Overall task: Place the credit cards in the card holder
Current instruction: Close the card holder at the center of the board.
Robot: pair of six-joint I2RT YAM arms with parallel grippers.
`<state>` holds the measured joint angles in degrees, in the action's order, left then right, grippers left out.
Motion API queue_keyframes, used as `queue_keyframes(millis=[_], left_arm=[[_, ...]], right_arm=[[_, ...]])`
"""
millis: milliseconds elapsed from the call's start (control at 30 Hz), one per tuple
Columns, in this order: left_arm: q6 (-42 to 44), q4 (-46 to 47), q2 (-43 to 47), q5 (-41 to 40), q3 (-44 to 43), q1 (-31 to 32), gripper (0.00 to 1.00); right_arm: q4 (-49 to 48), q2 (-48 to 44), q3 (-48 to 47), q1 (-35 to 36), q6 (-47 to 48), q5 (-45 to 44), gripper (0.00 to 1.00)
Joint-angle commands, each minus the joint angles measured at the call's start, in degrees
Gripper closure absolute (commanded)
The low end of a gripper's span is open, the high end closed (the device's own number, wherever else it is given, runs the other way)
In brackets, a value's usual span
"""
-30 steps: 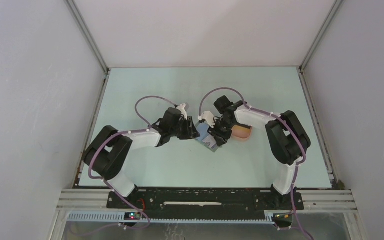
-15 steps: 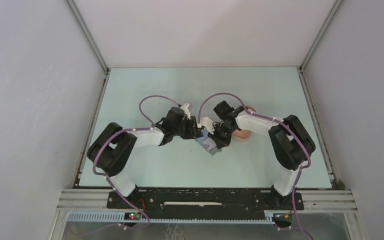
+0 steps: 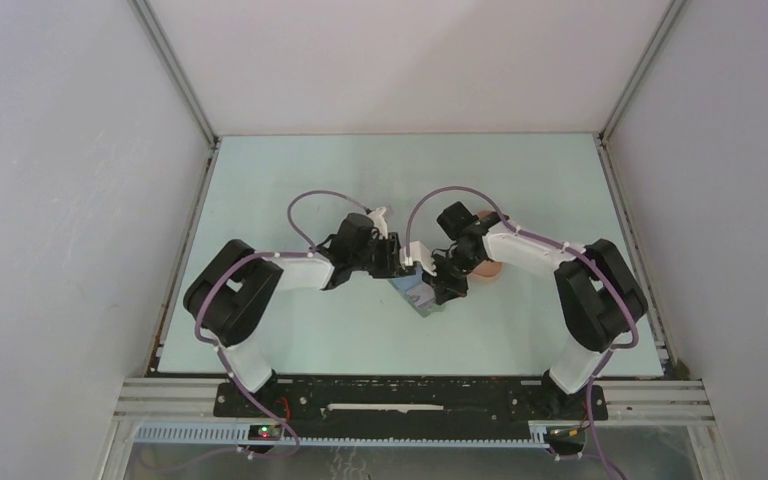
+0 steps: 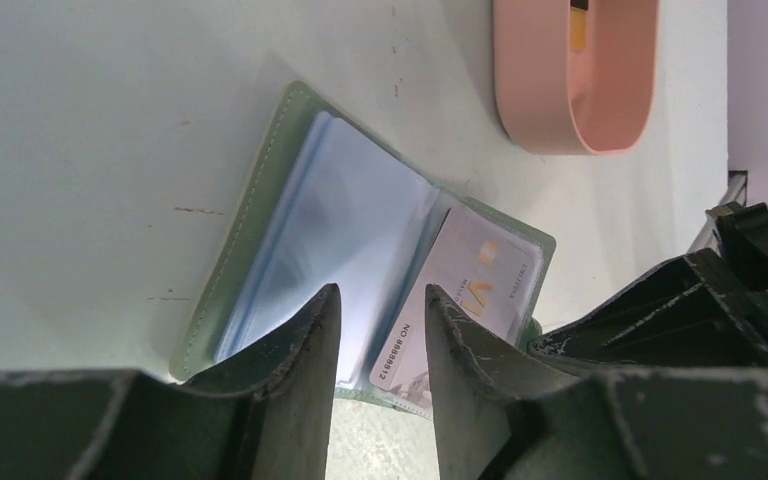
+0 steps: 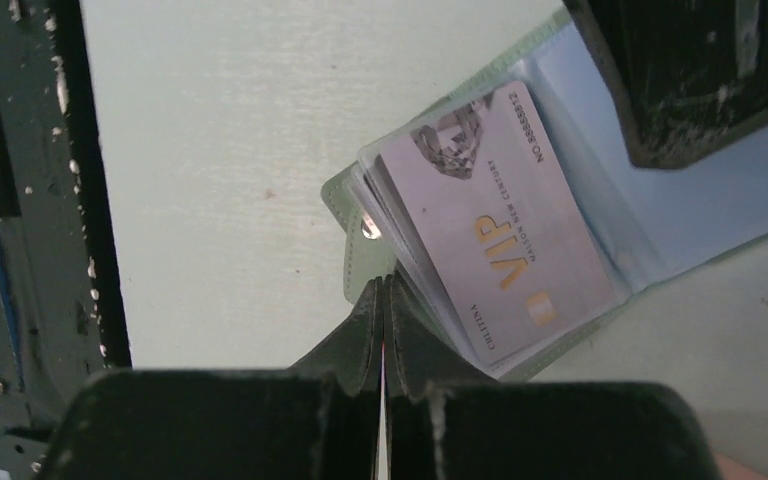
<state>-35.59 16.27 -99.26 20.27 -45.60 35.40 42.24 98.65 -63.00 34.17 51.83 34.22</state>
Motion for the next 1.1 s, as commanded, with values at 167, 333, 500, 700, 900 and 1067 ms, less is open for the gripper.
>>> queue_keyframes(millis=[167, 333, 500, 700, 900, 1067], left_arm=[[-1.3, 2.4, -3.4, 4.4, -3.8, 0.5, 0.59], [-1.8, 2.3, -4.6, 5.2, -4.1, 0.5, 0.59], [-1.8, 1.6, -5.6, 5.7, -4.7, 0.5, 0.60], [-1.2, 0.9, -4.7, 5.9, -5.0, 0.5, 0.60], [3.3, -5.0, 3.1, -1.0, -4.5, -0.1, 0.57], [5.9, -7.6, 10.6, -7.3, -1.2, -3.3, 0.39]], right_arm=[[8.5, -4.1, 0.3, -0.5, 21.3, 6.9, 1.00], [9.0, -6.7, 3.5, -0.4, 30.0, 7.3, 1.00], [6.1, -8.5, 6.7, -0.6, 31.3, 6.6, 1.00], [4.9, -10.7, 9.0, -1.0, 31.8, 6.2, 0.95], [10.5, -9.6, 2.9, -2.7, 27.6, 11.7, 0.53], [12.1, -3.8, -1.8, -0.9, 28.0, 9.6, 0.37]])
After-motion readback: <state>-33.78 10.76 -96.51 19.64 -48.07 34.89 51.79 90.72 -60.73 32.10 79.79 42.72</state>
